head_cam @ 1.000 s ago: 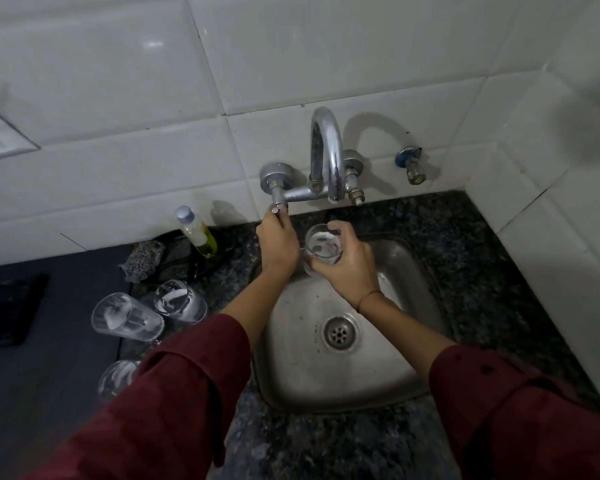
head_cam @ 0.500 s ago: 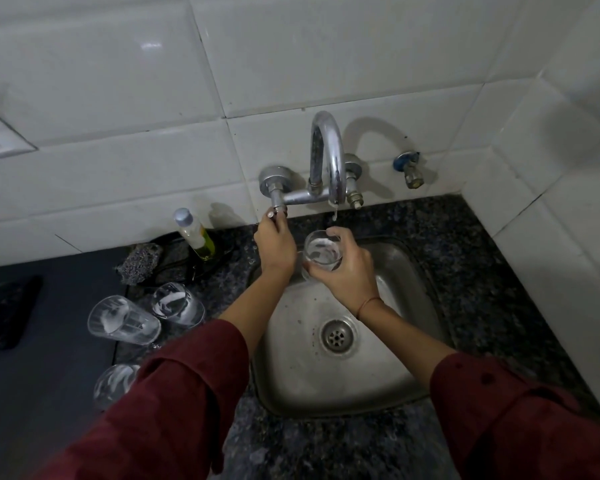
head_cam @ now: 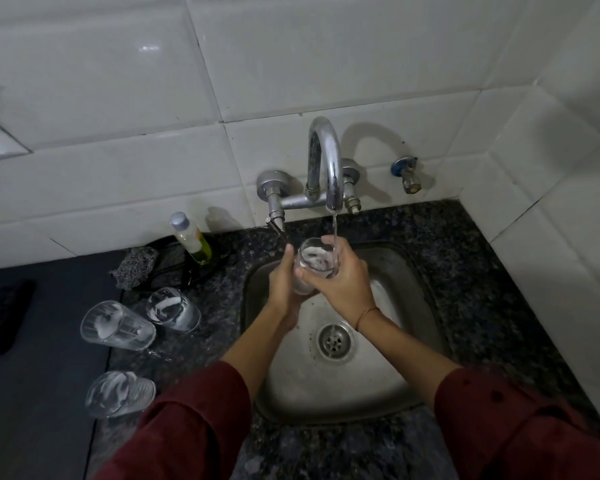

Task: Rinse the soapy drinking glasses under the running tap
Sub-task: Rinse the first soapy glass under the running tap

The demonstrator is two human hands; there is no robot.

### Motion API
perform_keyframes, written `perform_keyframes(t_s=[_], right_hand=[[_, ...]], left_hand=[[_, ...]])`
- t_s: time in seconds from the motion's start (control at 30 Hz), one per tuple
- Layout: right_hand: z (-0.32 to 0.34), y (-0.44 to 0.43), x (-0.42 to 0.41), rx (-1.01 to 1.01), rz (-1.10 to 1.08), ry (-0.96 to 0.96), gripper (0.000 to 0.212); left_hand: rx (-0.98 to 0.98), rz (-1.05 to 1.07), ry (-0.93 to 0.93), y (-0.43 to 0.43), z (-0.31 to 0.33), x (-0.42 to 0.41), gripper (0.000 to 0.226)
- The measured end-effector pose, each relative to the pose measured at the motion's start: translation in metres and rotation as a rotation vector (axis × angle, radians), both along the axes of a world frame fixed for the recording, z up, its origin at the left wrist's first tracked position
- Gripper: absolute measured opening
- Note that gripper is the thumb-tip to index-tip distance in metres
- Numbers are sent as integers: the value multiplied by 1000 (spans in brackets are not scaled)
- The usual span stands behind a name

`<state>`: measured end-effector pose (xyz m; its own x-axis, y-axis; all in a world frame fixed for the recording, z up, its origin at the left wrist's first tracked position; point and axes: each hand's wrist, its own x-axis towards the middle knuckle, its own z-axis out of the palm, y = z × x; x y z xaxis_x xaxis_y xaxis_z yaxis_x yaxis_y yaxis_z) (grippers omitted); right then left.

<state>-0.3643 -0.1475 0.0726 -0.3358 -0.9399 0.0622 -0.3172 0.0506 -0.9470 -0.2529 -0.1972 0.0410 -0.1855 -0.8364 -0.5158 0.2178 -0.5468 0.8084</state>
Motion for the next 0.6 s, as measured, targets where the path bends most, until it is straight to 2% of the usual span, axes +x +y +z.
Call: perform_keyframes(t_s=[0.07,0.13,0.2,0.3,0.4,0.47,0.57,0.6], right_hand=[[-1,2,1,22,61,-13,71],[-4,6,-2,20,147,47,70],[-7,12,-8,-28,203,245,67],[-12,17,-22,-180,260,577,43],[-15,16,-30,-247,313,819,34],[-9,15,-31,-209,362,816,26],[-2,11,-27,29,419,603,6],[-2,9,-25,115,397,525,9]], left_hand=[[36,44,56,5,-5,-8,44],[47,100,53,5,-6,-12,38],[52,137,3,1,-3,-14,34],[91,170,-129,-6,-2,-14,32],[93,123,-266,-13,-5,-14,32],[68,68,-303,-16,-4,-15,34],[22,6,-384,-19,-1,-16,40],[9,-7,-417,-19,-1,-17,42]])
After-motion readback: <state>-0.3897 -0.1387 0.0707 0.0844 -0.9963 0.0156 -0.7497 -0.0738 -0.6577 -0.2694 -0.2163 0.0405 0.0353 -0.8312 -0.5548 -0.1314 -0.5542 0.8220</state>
